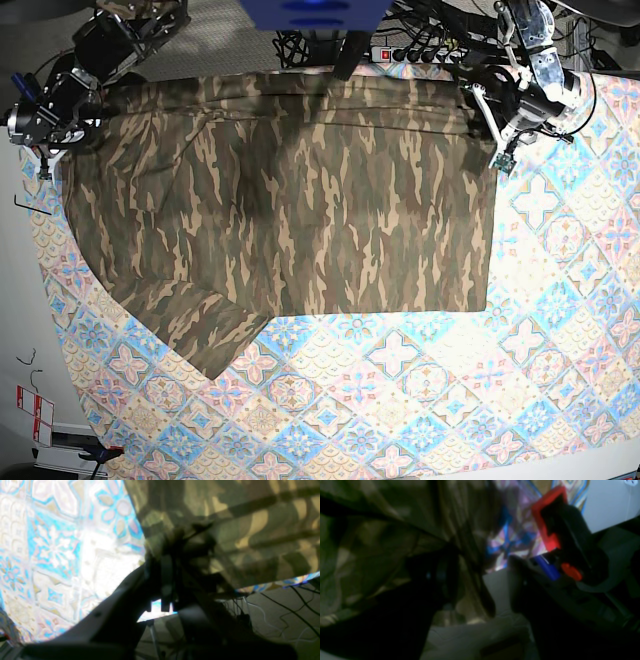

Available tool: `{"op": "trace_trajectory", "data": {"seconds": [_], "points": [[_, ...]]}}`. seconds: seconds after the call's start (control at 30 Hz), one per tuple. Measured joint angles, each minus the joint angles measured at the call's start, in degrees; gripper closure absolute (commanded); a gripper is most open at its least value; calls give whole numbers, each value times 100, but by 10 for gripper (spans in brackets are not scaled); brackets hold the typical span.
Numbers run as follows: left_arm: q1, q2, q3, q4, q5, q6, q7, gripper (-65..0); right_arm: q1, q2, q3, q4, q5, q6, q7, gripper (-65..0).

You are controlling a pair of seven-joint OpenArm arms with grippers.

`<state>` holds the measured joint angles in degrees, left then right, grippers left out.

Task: Fold the T-shirt properly
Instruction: 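Grasp the shirt's folded edge with both grippers and pull it down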

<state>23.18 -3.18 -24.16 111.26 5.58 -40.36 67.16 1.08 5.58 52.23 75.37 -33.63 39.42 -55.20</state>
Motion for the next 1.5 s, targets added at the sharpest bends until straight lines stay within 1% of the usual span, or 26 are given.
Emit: {"op": "trace_trajectory", "data": {"seconds": [0.17, 0.33, 0.4, 0.5, 0.67, 0.8, 0.9, 1.07, 1.2, 1.27, 1.3, 1.33, 1.4, 1.5], "points": [[-365, 2, -2, -2, 28, -2, 146, -31, 0, 0, 0, 0, -2, -2, -4, -311], [-876, 9, -2, -7, 9, 0, 625, -31, 0, -2, 0, 0, -2, 0, -7, -311], [-1049, 2, -4, -44, 28, 0, 702, -31, 0, 0, 0, 0, -2, 0, -7, -311], [-1366, 0, -7, -417, 59, 9, 697, -31, 0, -2, 0, 0, -2, 0, -2, -311], [-1794, -31, -24, -1423, 90, 7, 704, -31, 0, 0, 0, 0, 0, 0, -2, -311], [-2046, -7, -334, -1606, 68, 7, 697, -31, -11, 0, 0, 2, -66, 44, 142, -311], [-2229, -61, -396, -1716, 92, 13, 697, -31, -26, -2, 11, 2, -70, 44, 205, -311], [-2201, -63, -341, -1733, 76, 7, 684, -36, 83, -4, 33, 2, -157, 70, 227, -311], [-1987, -81, -339, -1281, 76, 9, 710, -37, 70, -20, 37, 33, -214, 94, 407, -311], [-1836, -79, -341, -1047, 87, 9, 728, -37, 44, -90, 37, 175, -216, 98, 546, -312], [-1762, -79, -341, -955, 87, 9, 730, -37, 28, -179, 22, 282, -232, 79, 632, -313], [-1705, -76, -339, -874, 83, 7, 728, -37, 22, -278, -50, 411, -260, 42, 638, -314], [-1641, -66, -334, -800, 85, 7, 721, -37, -20, -442, -380, 748, -197, 98, 662, -314], [-1604, -68, -337, -802, 87, 7, 726, -37, 63, -538, -863, 1036, -164, 98, 754, -315]]}}
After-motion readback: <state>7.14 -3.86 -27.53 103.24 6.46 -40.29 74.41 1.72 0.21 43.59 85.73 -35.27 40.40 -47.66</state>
